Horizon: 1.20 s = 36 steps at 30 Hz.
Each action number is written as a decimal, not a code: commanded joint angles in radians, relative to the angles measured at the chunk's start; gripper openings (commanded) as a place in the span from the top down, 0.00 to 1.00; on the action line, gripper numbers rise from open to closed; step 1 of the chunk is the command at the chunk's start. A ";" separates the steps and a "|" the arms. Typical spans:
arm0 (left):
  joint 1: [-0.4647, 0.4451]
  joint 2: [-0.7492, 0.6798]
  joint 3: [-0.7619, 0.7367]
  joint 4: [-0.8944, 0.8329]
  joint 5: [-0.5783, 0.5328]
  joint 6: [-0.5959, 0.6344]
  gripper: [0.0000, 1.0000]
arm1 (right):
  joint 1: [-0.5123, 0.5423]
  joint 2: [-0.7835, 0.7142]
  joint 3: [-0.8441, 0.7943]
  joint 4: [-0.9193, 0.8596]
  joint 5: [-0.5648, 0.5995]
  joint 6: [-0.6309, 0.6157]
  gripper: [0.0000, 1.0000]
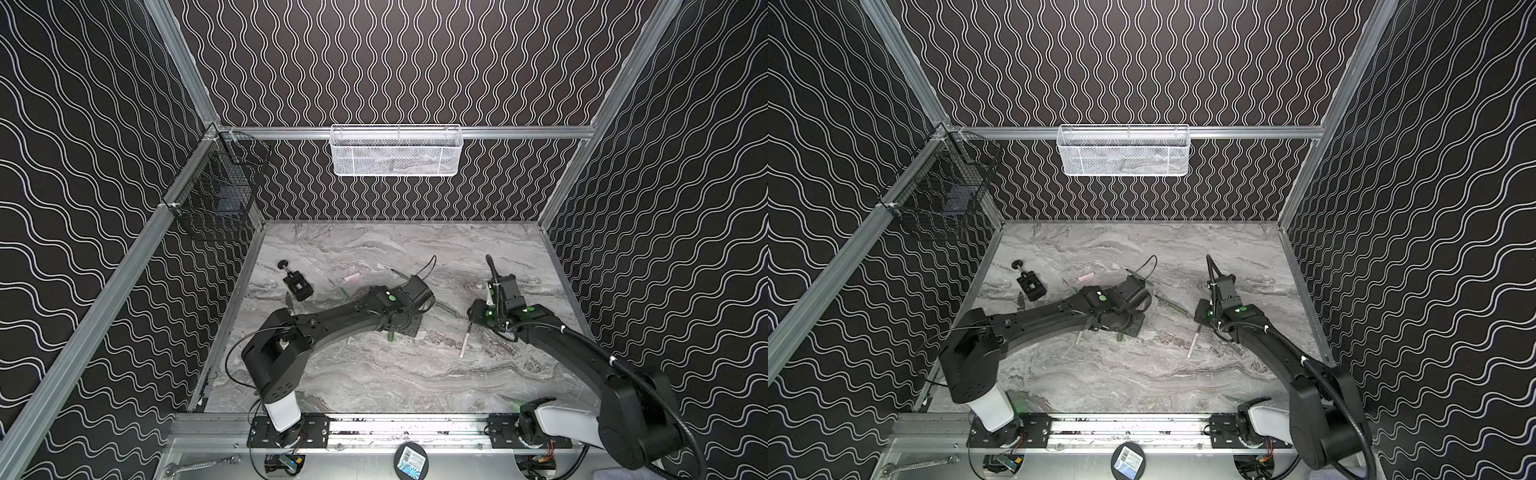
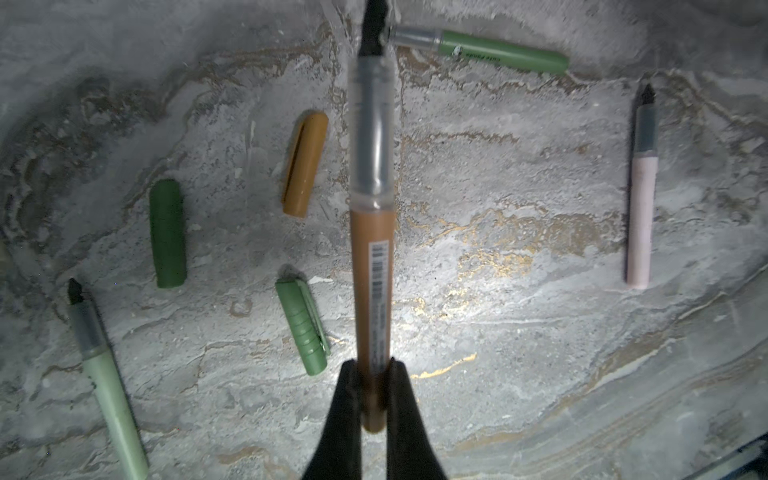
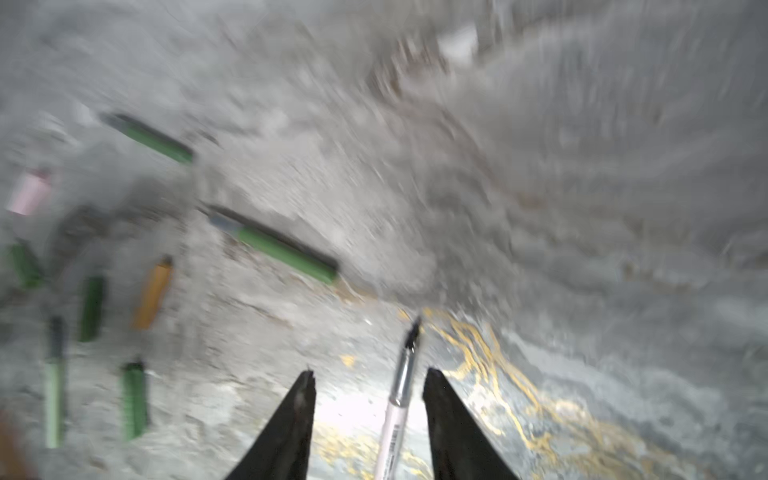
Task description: Insert the pens into the pen caps
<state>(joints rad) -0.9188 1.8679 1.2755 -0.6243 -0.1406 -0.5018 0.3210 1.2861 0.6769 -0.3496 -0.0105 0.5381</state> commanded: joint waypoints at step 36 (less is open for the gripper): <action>0.057 -0.276 -0.061 0.117 0.018 0.024 1.00 | 0.337 0.306 0.063 0.046 0.161 0.237 0.81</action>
<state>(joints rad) -0.8673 1.5982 1.2163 -0.5343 -0.1085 -0.4927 0.6537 1.5711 0.7471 -0.2565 0.1776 0.7666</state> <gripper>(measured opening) 0.085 0.186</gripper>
